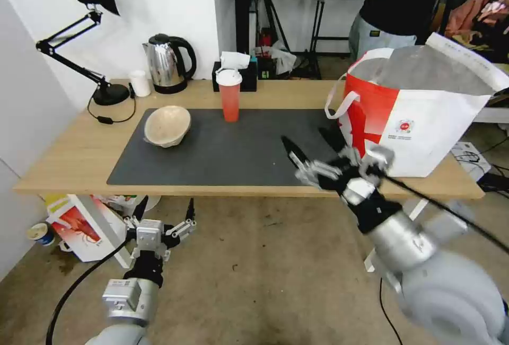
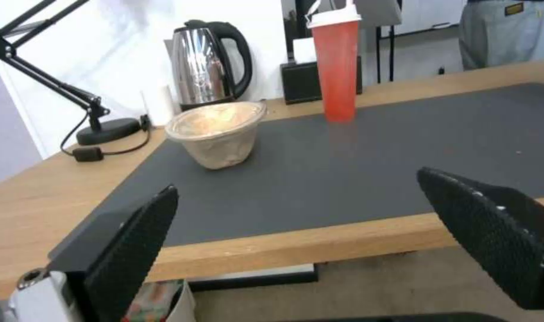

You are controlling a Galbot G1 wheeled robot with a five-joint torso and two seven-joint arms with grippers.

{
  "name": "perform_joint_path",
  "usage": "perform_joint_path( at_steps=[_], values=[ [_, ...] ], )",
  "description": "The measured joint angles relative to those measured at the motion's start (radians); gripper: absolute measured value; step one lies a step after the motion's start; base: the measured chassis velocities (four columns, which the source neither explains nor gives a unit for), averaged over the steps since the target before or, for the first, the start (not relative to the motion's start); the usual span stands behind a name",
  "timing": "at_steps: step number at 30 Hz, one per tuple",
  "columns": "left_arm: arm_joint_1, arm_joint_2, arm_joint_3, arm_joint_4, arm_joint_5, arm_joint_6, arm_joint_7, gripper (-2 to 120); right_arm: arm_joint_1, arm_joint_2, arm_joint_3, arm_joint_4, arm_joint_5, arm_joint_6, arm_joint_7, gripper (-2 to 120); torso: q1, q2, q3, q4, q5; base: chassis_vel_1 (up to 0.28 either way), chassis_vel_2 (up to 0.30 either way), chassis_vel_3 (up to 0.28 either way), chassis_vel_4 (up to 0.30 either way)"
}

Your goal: Pick up the trash from the table and place it into the takeout bag.

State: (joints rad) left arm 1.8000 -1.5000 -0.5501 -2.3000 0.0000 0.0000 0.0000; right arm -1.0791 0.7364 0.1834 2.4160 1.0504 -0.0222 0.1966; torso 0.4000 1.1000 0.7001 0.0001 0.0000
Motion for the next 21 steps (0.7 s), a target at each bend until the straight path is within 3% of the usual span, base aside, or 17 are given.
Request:
perform_joint_path(
  at_steps=[2, 7, 21],
  values=[
    [0.0, 0.0, 0.0, 0.0, 0.0, 0.0, 0.0, 100, 0.134, 0.01, -0.069, -0.064, 0.033, -0.015, 0.002, 100, 0.0, 0.0, 0.0, 0.0001, -0.0002, 0.0, 0.0, 0.0, 0.0],
    [0.0, 0.0, 0.0, 0.0, 0.0, 0.0, 0.0, 100, 0.282, 0.037, -0.161, -0.14, 0.079, -0.037, 0.018, 100, 0.0, 0.0, 0.0, -0.0002, 0.0, 0.0, 0.0, 0.0, 0.0],
    [0.0, 0.0, 0.0, 0.0, 0.0, 0.0, 0.0, 100, 0.542, 0.122, -0.308, -0.313, 0.112, -0.087, 0.036, 100, 0.0, 0.0, 0.0, -0.0001, -0.0001, 0.0, 0.0, 0.0, 0.0]
  ],
)
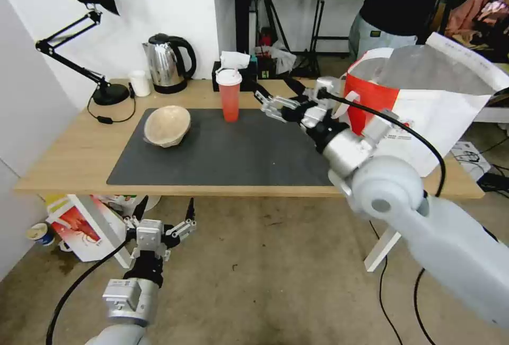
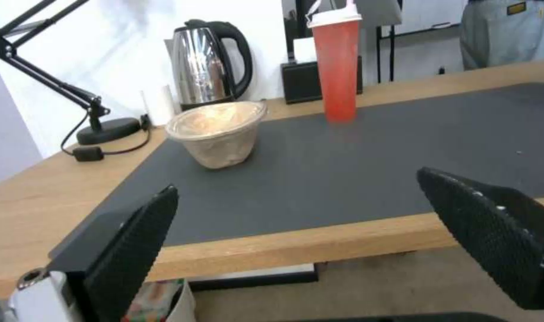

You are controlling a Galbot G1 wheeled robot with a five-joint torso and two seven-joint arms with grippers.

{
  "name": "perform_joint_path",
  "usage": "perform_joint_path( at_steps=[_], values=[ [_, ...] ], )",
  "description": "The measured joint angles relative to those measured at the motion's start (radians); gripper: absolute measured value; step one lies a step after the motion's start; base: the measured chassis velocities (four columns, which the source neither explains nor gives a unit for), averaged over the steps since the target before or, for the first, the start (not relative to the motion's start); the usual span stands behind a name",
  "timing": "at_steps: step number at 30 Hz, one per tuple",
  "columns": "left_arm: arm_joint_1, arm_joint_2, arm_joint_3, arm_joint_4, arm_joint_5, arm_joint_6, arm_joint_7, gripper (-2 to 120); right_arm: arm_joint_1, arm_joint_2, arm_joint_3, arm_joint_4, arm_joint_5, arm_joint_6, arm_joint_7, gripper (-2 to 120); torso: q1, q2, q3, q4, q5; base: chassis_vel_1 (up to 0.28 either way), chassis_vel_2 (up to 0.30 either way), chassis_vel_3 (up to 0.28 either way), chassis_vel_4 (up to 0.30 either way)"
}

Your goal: Pick up the trash from the table and place it into the takeout bag.

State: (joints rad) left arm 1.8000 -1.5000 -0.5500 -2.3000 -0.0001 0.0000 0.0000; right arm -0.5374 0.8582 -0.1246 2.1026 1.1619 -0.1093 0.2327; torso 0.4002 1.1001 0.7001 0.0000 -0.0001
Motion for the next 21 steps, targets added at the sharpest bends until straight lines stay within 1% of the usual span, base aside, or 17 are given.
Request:
perform_joint_path(
  at_steps=[3, 9, 13, 17, 19, 21],
  values=[
    [0.0, 0.0, 0.0, 0.0, 0.0, 0.0, 0.0, 100, 0.049, 0.016, -0.028, -0.058, 0.02, -0.02, -0.002, 100, 0.0, 0.0, 0.0, -0.0001, 0.0001, 0.0, 0.0, 0.0, 0.0],
    [0.0, 0.0, 0.0, 0.0, 0.0, 0.0, 0.0, 100, 0.103, 0.045, -0.069, -0.123, 0.028, -0.029, -0.01, 100, 0.0, 0.0, 0.0, -0.0001, 0.0, 0.0, 0.0, 0.0, 0.0],
    [0.0, 0.0, 0.0, 0.0, 0.0, 0.0, 0.0, 100, 0.163, 0.096, -0.115, -0.192, 0.03, -0.04, -0.008, 100, 0.0, 0.0, 0.0, 0.0, 0.0001, 0.0, 0.0, 0.0, 0.0],
    [0.0, 0.0, 0.0, 0.0, 0.0, 0.0, 0.0, 100, 0.189, 0.117, -0.13, -0.22, 0.03, -0.048, -0.005, 100, 0.0, 0.0, 0.0, 0.0002, 0.0, 0.0, 0.0, 0.0, 0.0],
    [0.0, 0.0, 0.0, 0.0, 0.0, 0.0, 0.0, 100, 0.215, 0.135, -0.14, -0.25, 0.032, -0.077, -0.004, 100, 0.0, 0.0, 0.0, 0.0001, -0.0001, 0.0, 0.0, 0.0, 0.0],
    [0.0, 0.0, 0.0, 0.0, 0.0, 0.0, 0.0, 100, 0.22, 0.138, -0.141, -0.256, 0.034, -0.085, -0.004, 100, 0.0, 0.0, 0.0, 0.0001, -0.0001, 0.0, 0.0, 0.0, 0.0]
  ],
)
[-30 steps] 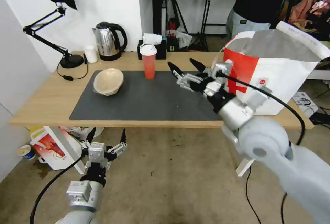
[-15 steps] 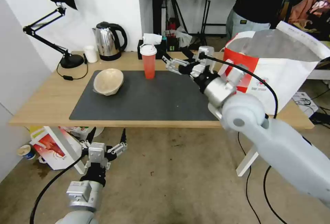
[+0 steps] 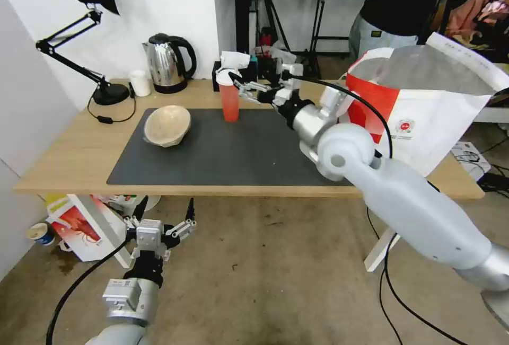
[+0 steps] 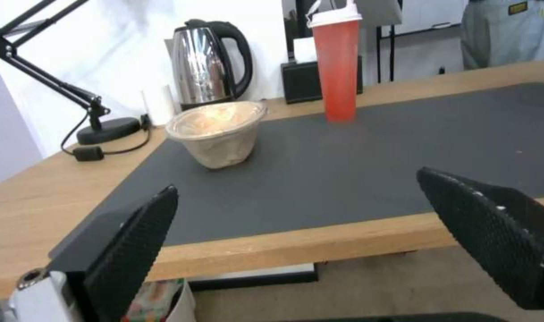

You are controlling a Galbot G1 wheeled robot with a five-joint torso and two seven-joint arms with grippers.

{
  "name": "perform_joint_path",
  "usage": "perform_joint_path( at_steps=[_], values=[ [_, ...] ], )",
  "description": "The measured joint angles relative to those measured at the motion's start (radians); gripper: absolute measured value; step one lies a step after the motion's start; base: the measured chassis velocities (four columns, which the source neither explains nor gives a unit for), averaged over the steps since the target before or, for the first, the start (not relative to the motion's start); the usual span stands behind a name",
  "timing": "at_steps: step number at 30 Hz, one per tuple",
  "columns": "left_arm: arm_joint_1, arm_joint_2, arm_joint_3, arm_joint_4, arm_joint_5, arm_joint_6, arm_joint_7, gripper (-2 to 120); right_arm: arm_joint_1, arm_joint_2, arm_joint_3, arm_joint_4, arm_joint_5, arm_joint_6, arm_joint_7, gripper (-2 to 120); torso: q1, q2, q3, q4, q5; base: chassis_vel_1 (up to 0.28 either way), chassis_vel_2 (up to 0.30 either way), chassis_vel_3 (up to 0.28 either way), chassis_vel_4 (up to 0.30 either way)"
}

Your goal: Pick up the trash from the table and place it into the takeout bag.

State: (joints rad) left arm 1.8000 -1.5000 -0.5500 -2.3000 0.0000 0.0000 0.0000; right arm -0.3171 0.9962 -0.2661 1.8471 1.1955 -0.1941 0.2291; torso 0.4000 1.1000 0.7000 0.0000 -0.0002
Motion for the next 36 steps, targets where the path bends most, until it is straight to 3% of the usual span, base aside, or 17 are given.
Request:
perform_joint_path(
  at_steps=[23, 36],
  values=[
    [0.0, 0.0, 0.0, 0.0, 0.0, 0.0, 0.0, 100, 0.145, 0.058, -0.063, -0.172, 0.035, -0.195, 0.045, 100, 0.0, 0.0, 0.0, 0.0, 0.0002, 0.0, 0.0, 0.0, 0.0],
    [0.0, 0.0, 0.0, 0.0, 0.0, 0.0, 0.0, 100, 0.222, 0.147, -0.079, -0.337, 0.044, -0.205, 0.031, 100, 0.0, 0.0, 0.0, 0.0, 0.0002, 0.0, 0.0, 0.0, 0.0]
  ],
)
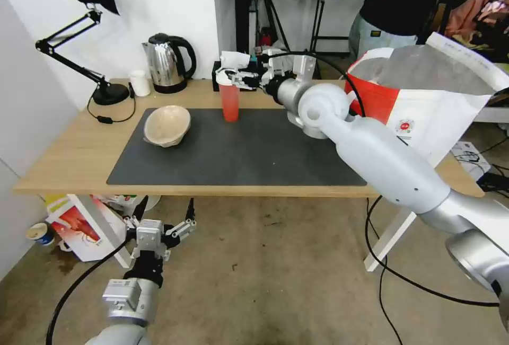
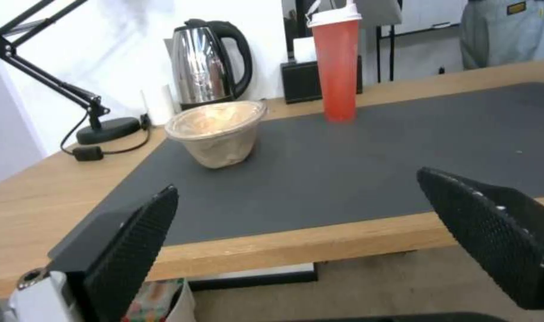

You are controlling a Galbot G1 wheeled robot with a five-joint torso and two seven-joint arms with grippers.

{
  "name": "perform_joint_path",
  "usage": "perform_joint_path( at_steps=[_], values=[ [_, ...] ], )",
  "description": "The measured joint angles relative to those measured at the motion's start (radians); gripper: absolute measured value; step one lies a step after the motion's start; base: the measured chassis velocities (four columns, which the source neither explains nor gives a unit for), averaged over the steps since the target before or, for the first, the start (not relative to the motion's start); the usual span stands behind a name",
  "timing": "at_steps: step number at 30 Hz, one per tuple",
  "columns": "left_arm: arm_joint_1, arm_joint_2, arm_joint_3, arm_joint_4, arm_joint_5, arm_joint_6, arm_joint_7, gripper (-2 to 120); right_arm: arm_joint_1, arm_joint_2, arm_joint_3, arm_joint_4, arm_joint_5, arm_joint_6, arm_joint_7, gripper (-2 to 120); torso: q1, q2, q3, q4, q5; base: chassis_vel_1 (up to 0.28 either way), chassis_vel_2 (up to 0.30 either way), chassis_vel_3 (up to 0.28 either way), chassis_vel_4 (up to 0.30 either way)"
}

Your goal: Pick up the trash from the table and place it into the takeout bag.

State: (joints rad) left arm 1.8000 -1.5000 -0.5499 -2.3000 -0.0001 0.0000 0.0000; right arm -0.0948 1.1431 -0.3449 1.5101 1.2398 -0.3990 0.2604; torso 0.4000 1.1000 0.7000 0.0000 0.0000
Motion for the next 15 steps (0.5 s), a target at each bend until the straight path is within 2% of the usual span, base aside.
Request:
perform_joint_path(
  at_steps=[6, 15],
  values=[
    [0.0, 0.0, 0.0, 0.0, 0.0, 0.0, 0.0, 100, 0.015, 0.059, 0.003, -0.1, -0.035, -0.005, -0.028, 100, 0.0, 0.0, 0.0, 0.0001, -0.0001, 0.0, 0.0, 0.0, 0.0],
    [0.0, 0.0, 0.0, 0.0, 0.0, 0.0, 0.0, 100, 0.041, 0.103, 0.002, -0.175, -0.063, -0.013, -0.05, 100, 0.0, 0.0, 0.0, -0.0001, -0.0001, 0.0, 0.0, 0.0, 0.0]
  ],
)
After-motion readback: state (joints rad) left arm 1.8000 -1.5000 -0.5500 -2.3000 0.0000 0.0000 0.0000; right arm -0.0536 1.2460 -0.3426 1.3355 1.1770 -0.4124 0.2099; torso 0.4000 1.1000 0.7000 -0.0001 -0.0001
